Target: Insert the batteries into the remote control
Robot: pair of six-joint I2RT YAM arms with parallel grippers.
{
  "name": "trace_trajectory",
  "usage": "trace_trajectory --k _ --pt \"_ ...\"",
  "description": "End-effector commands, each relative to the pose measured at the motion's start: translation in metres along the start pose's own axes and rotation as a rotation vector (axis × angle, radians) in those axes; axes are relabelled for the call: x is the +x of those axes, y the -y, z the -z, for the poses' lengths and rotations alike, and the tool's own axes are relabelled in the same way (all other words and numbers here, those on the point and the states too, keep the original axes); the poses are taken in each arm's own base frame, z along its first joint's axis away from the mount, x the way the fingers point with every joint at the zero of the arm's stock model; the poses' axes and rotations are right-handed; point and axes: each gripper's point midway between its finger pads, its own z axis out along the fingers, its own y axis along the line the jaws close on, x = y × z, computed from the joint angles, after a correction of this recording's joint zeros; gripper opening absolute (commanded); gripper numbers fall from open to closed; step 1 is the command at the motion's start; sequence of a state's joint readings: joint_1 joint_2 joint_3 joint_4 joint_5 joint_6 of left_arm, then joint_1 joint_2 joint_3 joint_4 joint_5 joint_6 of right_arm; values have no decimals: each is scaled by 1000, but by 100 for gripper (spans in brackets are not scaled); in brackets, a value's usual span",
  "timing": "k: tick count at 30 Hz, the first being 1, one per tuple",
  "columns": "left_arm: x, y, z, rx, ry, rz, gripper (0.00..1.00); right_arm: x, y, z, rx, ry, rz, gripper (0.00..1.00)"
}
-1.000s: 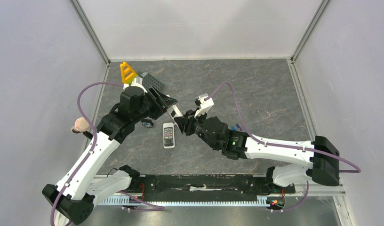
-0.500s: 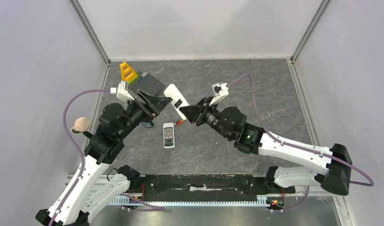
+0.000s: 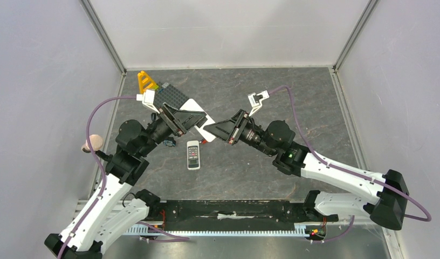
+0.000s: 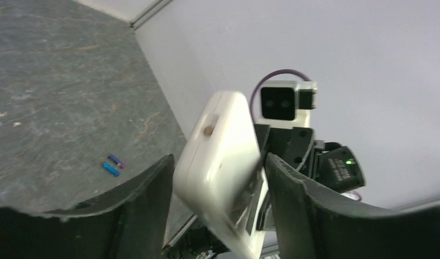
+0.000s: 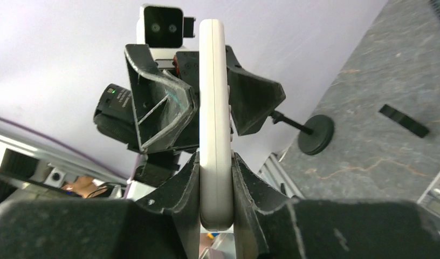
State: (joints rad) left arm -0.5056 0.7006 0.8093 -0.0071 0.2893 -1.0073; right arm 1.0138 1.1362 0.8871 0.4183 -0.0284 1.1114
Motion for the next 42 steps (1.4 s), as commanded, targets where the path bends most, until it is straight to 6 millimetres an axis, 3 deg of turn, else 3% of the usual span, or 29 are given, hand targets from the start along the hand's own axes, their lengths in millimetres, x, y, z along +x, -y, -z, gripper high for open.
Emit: trace_trajectory --k 1,13,20,25,30,35,39,42 --pt "-8 37 2 167 18 -2 65 -3 -32 5 -144 -12 -108 24" --pt "-6 31 -2 166 23 65 3 3 -9 2 -108 -9 -136 25" --pt "-20 31 1 162 110 147 2 5 2 6 -107 10 -174 48" --pt "-23 36 2 191 125 183 2 10 13 6 -81 10 -196 49" --pt "-23 38 4 201 121 189 2 15 25 8 -56 15 -226 41" --pt "-25 42 6 214 129 180 2 20 33 11 -47 8 -242 22" --pt "-24 39 4 205 131 181 2 25 35 17 -64 -3 -237 7" --pt "-26 38 3 207 143 194 2 25 26 26 -146 5 -224 3"
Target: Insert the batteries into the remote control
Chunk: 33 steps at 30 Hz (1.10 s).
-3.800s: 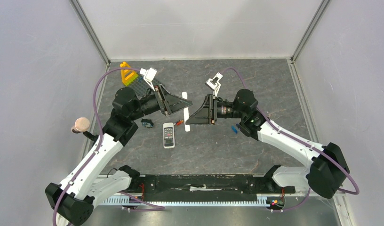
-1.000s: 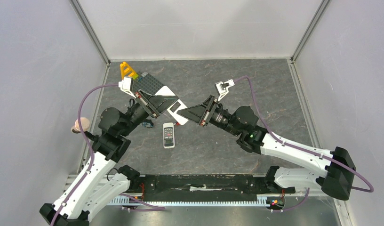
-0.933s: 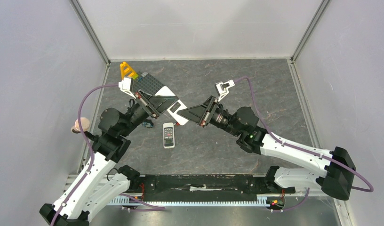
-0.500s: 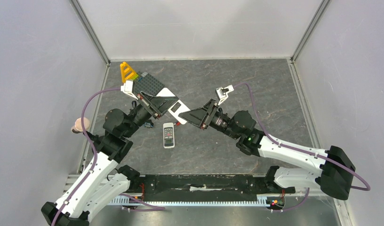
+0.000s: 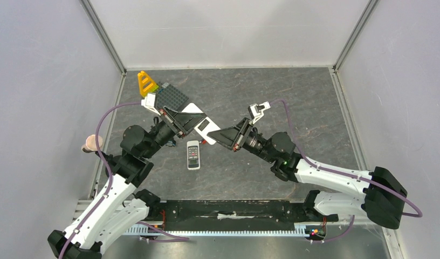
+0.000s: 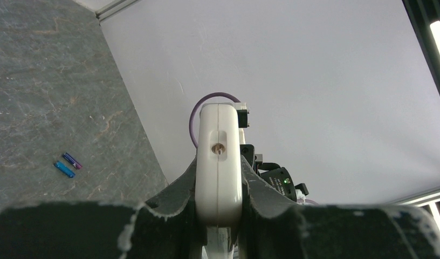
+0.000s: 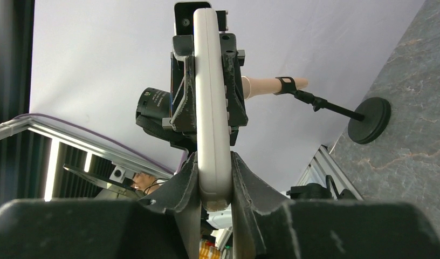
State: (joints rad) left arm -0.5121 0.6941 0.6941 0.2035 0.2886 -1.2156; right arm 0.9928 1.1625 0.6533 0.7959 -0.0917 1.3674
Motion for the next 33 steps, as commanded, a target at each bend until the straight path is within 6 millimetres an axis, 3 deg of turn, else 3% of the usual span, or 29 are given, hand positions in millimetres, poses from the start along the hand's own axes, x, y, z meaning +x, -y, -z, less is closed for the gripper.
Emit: trace_trajectory --k 1,7,11,18,24,33 --pt "-23 38 3 123 102 18 2 7 8 15 -48 -13 19 2" --pt "-34 26 8 88 186 82 2 12 -2 22 -128 -30 31 0" --pt "-42 16 14 48 247 86 2 8 4 20 -88 -7 42 0" --pt "-44 1 18 0 278 49 2 -1 29 1 71 44 -1 14" --pt "-42 1 17 -8 262 30 2 -2 49 6 133 72 -32 28" --pt "-39 -2 16 -20 248 29 2 -3 55 16 135 92 -47 29"
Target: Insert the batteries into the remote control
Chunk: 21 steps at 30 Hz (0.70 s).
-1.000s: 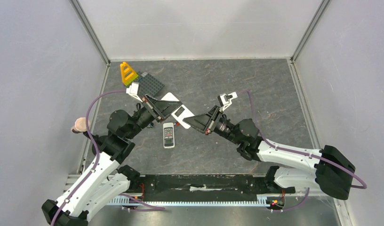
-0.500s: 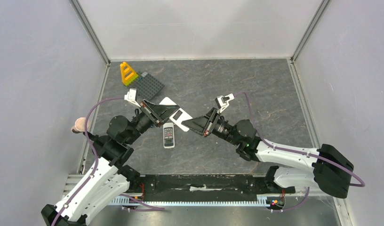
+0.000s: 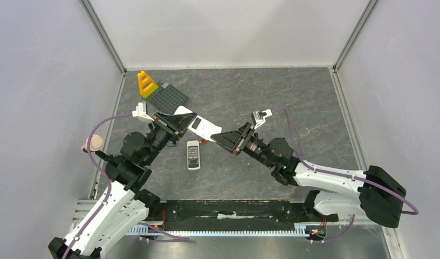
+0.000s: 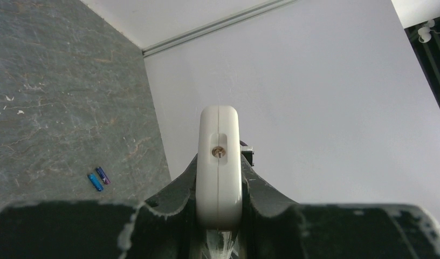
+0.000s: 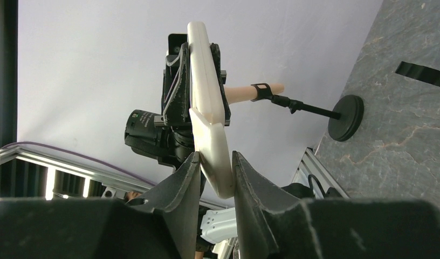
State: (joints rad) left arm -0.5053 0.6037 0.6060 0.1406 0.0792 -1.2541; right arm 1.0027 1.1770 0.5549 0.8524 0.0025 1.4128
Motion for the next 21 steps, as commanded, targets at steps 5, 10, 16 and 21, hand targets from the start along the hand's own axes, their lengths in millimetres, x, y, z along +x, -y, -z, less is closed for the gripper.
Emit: trace_trajectory --k 5,10,16,21 --pt "-8 27 -2 76 19 -53 2 -5 10 -1 41 25 11 20" --pt "-5 8 -6 -22 -23 -209 2 -4 12 0 58 20 20 18" --pt "-5 -8 -9 -89 -50 -340 2 -8 9 12 72 30 57 17" --pt "0 -21 -11 -118 -97 -440 2 -17 27 27 192 46 149 16"
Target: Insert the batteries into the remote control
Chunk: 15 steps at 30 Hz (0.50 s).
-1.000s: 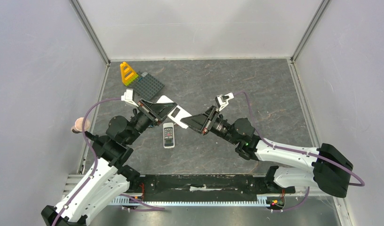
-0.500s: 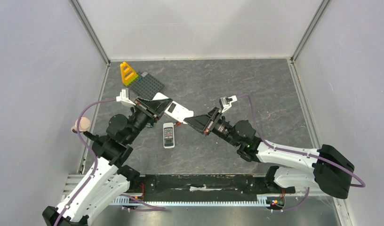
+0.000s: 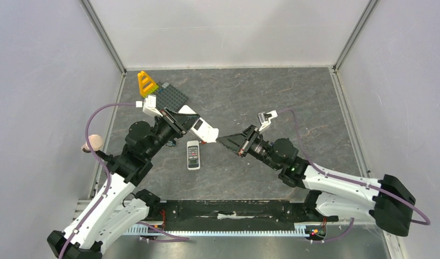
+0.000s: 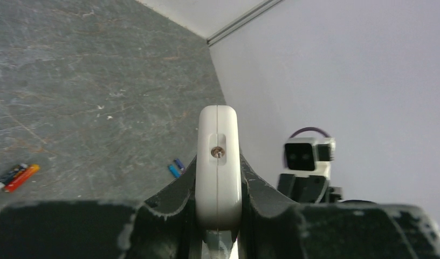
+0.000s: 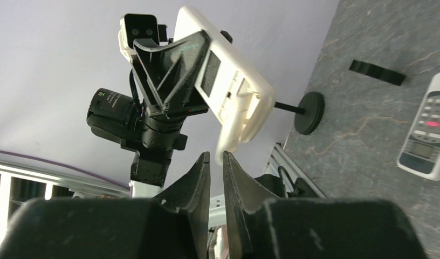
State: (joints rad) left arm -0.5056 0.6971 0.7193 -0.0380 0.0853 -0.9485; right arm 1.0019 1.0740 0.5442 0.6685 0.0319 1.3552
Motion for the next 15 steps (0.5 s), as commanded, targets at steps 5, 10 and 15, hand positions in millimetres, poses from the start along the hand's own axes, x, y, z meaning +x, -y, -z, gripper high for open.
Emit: trace_trajectory --k 5,10,15 --pt "-2 -4 -1 -11 -27 -224 2 -23 55 35 256 82 159 7" --pt "4 -19 -10 -45 -40 -243 2 -27 92 49 371 89 191 5" --pt "12 -36 -22 -84 -66 -257 2 -22 126 51 524 21 283 13"
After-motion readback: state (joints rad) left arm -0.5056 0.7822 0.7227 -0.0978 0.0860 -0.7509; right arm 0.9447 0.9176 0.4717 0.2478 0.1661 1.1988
